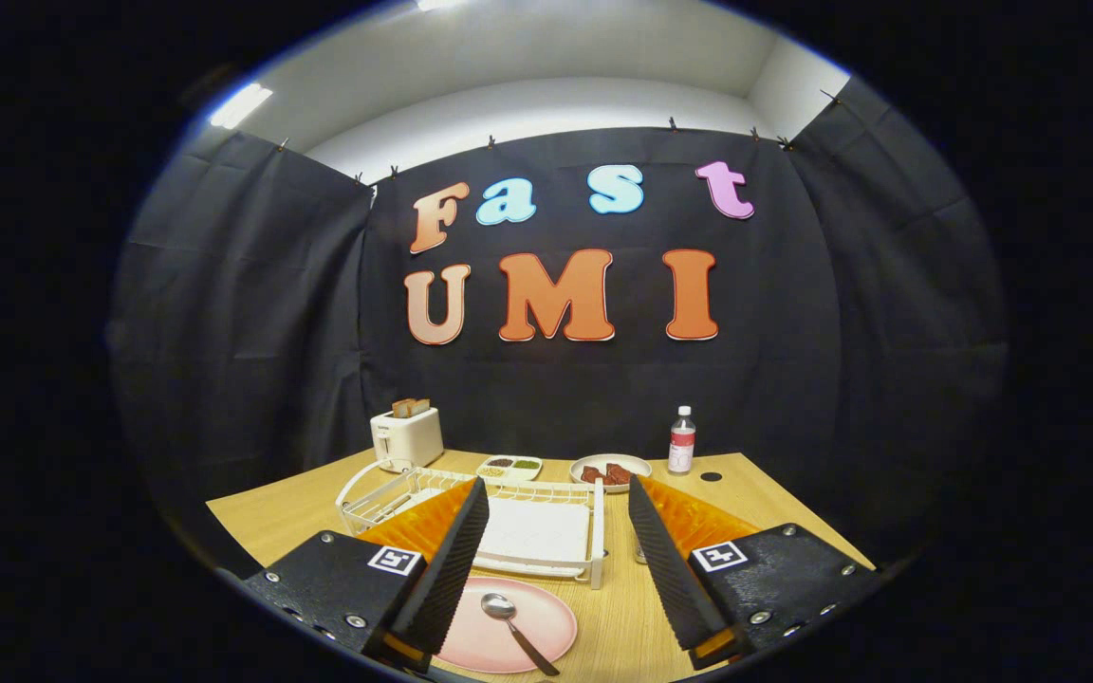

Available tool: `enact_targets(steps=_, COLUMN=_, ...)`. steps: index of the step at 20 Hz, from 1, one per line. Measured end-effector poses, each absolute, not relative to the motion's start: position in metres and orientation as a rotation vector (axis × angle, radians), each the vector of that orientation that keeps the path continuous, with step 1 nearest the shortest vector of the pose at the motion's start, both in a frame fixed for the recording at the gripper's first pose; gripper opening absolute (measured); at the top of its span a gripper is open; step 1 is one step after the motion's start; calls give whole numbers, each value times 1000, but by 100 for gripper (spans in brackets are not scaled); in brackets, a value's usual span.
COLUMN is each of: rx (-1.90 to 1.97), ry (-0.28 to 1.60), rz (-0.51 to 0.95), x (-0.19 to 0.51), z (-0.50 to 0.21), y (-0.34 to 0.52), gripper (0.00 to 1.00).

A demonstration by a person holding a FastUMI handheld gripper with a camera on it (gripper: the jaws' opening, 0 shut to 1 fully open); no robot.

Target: Take the plate from the dish rack, then take the spoon from the basket and place it into the plate.

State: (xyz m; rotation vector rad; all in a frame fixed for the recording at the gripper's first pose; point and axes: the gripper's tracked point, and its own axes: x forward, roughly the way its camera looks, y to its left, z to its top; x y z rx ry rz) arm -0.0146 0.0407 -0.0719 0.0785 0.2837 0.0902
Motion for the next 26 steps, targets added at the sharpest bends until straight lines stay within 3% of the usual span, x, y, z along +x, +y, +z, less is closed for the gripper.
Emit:
enact_targets(steps=6, rx=206, ry=262, rz=179, x=-34, z=-79, y=81, gripper=93)
enact_targets(steps=10, rx=124, ry=204, rz=95, x=-32, z=-75, y=60, gripper=94)
enact_targets(steps=26, rx=19, ry=67, rz=-12, x=-22, z=-34, y=32, gripper=94)
